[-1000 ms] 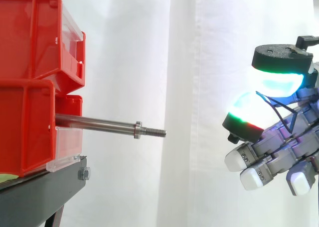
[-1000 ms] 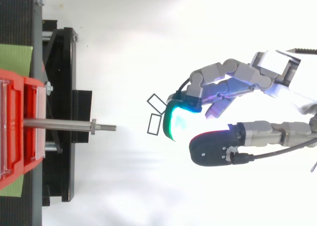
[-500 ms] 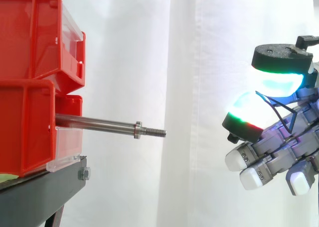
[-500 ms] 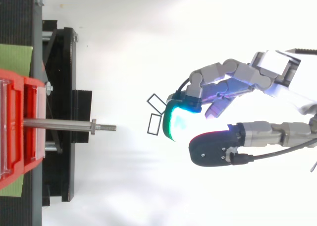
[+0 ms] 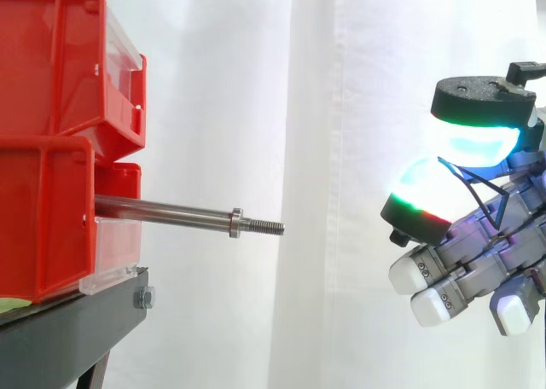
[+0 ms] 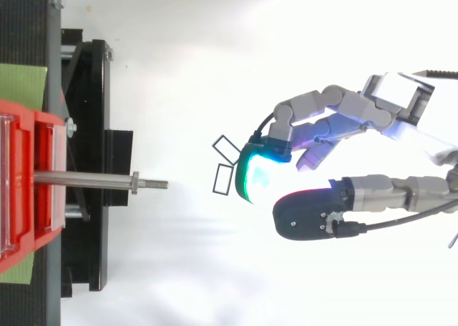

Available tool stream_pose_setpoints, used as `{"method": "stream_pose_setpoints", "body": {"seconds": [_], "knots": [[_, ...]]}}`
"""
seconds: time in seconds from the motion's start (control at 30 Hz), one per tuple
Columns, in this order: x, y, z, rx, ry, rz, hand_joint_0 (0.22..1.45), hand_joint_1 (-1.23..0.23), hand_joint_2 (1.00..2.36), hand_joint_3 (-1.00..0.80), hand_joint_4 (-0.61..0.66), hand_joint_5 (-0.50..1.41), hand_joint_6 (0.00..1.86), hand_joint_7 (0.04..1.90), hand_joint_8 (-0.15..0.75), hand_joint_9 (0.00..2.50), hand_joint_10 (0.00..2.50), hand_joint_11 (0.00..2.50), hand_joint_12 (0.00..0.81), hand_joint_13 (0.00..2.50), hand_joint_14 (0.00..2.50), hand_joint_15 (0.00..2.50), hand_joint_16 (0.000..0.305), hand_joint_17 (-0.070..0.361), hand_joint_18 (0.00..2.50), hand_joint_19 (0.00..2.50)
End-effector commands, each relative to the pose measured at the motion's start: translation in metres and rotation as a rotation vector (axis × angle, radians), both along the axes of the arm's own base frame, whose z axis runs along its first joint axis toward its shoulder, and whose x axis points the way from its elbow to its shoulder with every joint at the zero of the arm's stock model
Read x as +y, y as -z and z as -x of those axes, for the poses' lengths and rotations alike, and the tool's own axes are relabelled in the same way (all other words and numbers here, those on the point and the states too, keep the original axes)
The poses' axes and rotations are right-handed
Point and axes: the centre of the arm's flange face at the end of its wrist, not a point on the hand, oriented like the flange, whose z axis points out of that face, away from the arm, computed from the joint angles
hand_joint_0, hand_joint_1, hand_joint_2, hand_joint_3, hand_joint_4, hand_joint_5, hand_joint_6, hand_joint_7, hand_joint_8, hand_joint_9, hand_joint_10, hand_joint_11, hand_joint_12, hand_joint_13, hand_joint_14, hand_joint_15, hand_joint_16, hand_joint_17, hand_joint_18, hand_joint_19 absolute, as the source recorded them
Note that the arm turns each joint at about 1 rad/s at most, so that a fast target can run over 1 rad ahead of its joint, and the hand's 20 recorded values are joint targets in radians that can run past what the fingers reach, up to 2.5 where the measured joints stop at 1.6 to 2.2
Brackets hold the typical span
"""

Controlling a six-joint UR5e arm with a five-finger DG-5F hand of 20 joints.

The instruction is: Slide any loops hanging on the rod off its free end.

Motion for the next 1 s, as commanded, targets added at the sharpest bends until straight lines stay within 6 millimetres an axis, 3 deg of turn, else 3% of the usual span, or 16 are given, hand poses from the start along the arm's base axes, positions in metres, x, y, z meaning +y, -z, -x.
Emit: {"method": "stream_pose_setpoints", "body": {"seconds": [0.0,0.97], "knots": [[0.0,0.0,0.0001,0.0,0.0,0.0,0.6,-0.75,1.01,-0.13,-0.14,-0.06,0.79,1.07,0.262,0.72,0.0,0.05,0.359,0.67,0.0,0.15,0.051,0.115,0.84,0.45],[0.0001,-0.0006,-0.0003,-0.001,0.0,0.0,0.61,-0.75,1.01,-0.13,-0.15,-0.07,0.79,1.08,0.264,0.78,0.0,0.08,0.355,0.67,0.01,0.16,0.051,0.115,0.84,0.46]]}}
